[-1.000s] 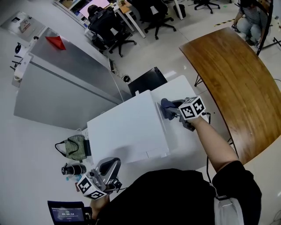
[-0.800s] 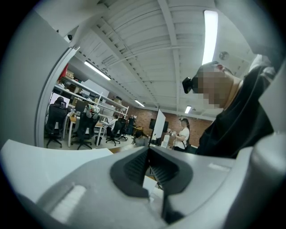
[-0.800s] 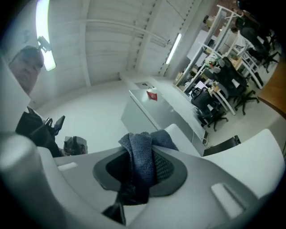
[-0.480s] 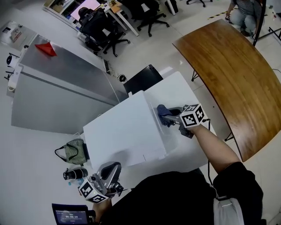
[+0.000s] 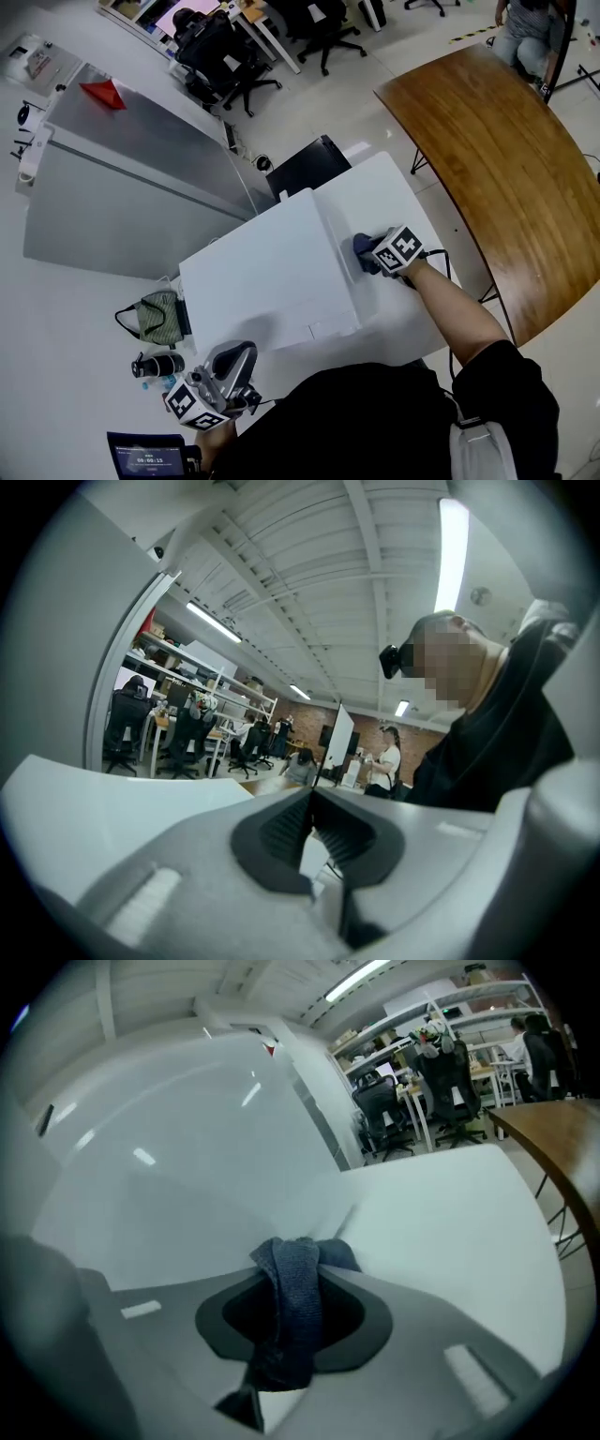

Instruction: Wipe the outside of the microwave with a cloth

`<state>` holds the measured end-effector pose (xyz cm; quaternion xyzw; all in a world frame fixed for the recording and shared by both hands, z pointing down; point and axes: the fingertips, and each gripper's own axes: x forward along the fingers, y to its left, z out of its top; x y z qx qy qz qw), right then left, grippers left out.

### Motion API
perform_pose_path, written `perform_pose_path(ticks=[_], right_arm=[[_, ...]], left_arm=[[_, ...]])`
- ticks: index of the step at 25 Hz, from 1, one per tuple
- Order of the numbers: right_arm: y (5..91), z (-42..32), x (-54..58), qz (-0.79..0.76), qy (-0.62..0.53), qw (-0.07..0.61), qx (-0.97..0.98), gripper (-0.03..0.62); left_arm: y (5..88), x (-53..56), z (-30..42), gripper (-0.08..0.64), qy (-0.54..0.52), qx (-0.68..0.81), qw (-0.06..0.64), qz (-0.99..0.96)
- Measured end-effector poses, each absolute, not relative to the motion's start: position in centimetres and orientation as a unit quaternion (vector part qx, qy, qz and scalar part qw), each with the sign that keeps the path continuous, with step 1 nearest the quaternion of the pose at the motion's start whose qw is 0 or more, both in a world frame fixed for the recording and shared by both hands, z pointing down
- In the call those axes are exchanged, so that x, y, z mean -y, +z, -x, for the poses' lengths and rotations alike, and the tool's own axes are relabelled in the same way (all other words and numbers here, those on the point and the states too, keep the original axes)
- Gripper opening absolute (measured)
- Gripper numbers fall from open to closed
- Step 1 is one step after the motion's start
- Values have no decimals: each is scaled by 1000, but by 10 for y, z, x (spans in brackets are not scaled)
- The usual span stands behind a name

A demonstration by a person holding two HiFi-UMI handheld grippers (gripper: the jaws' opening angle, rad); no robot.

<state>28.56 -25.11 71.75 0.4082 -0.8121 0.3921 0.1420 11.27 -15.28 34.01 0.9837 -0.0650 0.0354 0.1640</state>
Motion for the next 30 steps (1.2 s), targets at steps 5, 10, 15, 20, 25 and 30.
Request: perform_pose_path(ticks=[5,10,15,20,25,30], right_arm=[[522,-295,239,-374,305,-128,866,89],[468,-263,213,-328,240,-180,896,89],[521,-275,211,-336,303,-198,869,88],[641,-273,208,-355,395,-94,842,89],[706,-271,210,-381,416,67,823,84],[731,-267,205,-391,418,166,803,84]], left_arm=[[312,151,-118,5,13,51,137,-989],[307,149,-118,5,8,48,125,-991],[331,151,-114,5,28,55,147,-987],[355,150,-121,5,35,56,177,-982],[362,152,-120,5,35,64,185,-980],[339,150,-125,5,21,47,155,-987]])
